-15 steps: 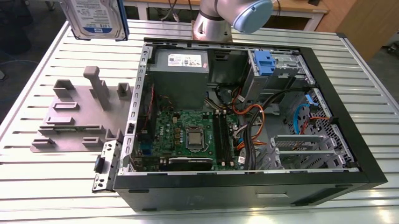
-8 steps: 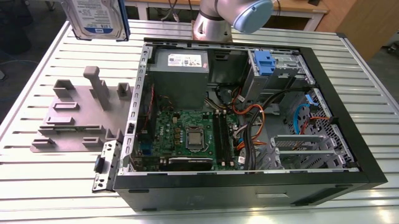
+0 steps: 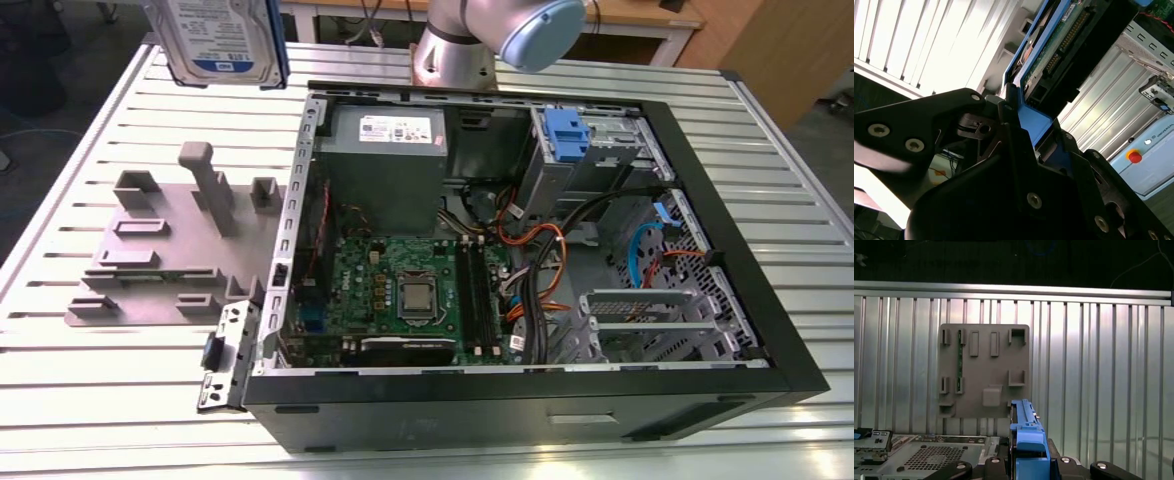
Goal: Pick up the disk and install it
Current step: 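Pick up the disk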
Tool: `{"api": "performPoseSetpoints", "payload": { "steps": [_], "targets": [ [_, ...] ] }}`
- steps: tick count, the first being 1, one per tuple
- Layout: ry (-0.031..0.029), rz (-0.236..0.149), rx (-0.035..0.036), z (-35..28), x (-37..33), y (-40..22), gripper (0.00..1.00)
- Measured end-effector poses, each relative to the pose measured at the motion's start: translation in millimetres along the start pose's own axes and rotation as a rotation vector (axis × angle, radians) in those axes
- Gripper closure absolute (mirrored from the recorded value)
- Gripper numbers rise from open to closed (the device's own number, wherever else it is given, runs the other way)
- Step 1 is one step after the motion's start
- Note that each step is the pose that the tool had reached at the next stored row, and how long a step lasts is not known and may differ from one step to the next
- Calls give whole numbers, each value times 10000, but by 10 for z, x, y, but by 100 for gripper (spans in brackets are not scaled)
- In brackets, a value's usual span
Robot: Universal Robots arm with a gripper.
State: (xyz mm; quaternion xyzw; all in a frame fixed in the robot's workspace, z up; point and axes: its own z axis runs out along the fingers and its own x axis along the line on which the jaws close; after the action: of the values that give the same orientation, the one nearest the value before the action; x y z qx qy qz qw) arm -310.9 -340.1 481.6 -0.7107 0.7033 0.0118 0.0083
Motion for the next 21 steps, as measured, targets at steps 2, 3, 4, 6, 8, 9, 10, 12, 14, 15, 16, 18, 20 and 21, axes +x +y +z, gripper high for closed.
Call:
{"api": "performPoseSetpoints", "payload": {
  "steps": [2, 3, 4, 6, 8, 9, 10, 12, 14, 15, 16, 18, 20, 21],
  "targets": [
    [-1, 1, 1, 0, 0, -29, 64],
    [0, 1, 1, 0, 0, -42, 64],
    [0, 1, 1, 0, 1, -56, 64],
    [0, 1, 1, 0, 1, -86, 64],
    [0, 1, 1, 0, 1, -117, 64],
    [-1, 1, 1, 0, 1, -132, 64],
    [0, 1, 1, 0, 1, -148, 64],
    [0, 1, 1, 0, 2, -176, 64],
    [0, 0, 0, -1, 2, -202, 64],
    [0, 0, 1, -1, 2, -214, 64],
    [-1, 0, 1, -1, 2, -226, 64],
    [0, 1, 1, -1, 2, -252, 64],
    [-1, 1, 1, -1, 3, -277, 64],
    [-1, 0, 1, -1, 3, -289, 64]
  ]
}}
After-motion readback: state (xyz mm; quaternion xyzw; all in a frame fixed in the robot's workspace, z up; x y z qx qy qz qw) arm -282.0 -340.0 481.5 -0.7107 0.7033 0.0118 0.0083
